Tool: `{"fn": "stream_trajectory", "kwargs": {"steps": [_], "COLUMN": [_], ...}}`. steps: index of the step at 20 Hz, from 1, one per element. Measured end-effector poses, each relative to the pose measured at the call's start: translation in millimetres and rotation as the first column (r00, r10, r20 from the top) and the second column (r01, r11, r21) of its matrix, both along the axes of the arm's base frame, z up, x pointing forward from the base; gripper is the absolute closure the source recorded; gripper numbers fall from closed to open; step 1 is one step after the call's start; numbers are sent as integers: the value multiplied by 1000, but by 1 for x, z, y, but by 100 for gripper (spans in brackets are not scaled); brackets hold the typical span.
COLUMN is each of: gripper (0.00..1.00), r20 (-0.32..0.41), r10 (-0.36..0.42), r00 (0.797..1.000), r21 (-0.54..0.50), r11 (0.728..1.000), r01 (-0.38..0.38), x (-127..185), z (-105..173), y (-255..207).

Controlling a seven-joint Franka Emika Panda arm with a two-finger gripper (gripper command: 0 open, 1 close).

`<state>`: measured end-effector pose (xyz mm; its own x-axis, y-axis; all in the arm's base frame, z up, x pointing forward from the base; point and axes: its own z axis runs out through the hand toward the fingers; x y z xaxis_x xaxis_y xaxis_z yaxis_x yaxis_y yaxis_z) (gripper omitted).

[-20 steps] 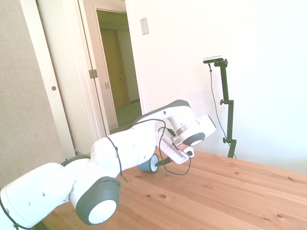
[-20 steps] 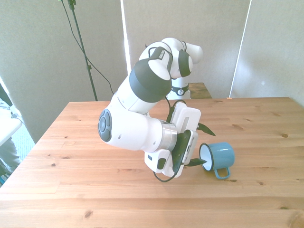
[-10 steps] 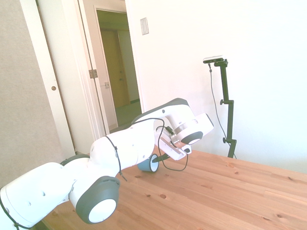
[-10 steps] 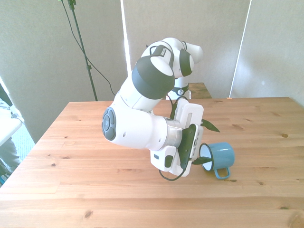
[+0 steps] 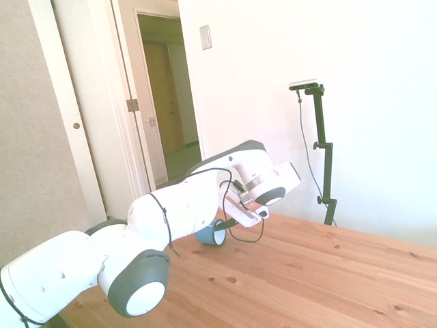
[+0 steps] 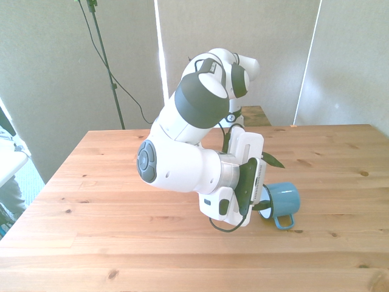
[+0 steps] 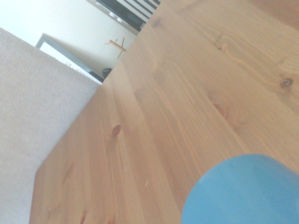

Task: Flip the mug upright

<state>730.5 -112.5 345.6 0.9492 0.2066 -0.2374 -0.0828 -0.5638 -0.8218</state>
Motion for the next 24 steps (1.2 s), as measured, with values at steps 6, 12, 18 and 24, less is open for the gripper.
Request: {"fn": "stream_trajectory", "kwargs": {"steps": [6, 12, 18, 24], "gripper": [0, 0, 0, 0], "r20": [-2, -7, 6, 17], "r10": [-4, -6, 6, 12], "r00": [1000, 1000, 1000, 1000], "r21": [25, 40, 49, 67], "r11": [1000, 999, 999, 998], "r01": [4, 6, -6, -14], "x": [0, -2, -2, 0], "z": [-5, -18, -16, -9], "y": [-2, -13, -8, 0]}}
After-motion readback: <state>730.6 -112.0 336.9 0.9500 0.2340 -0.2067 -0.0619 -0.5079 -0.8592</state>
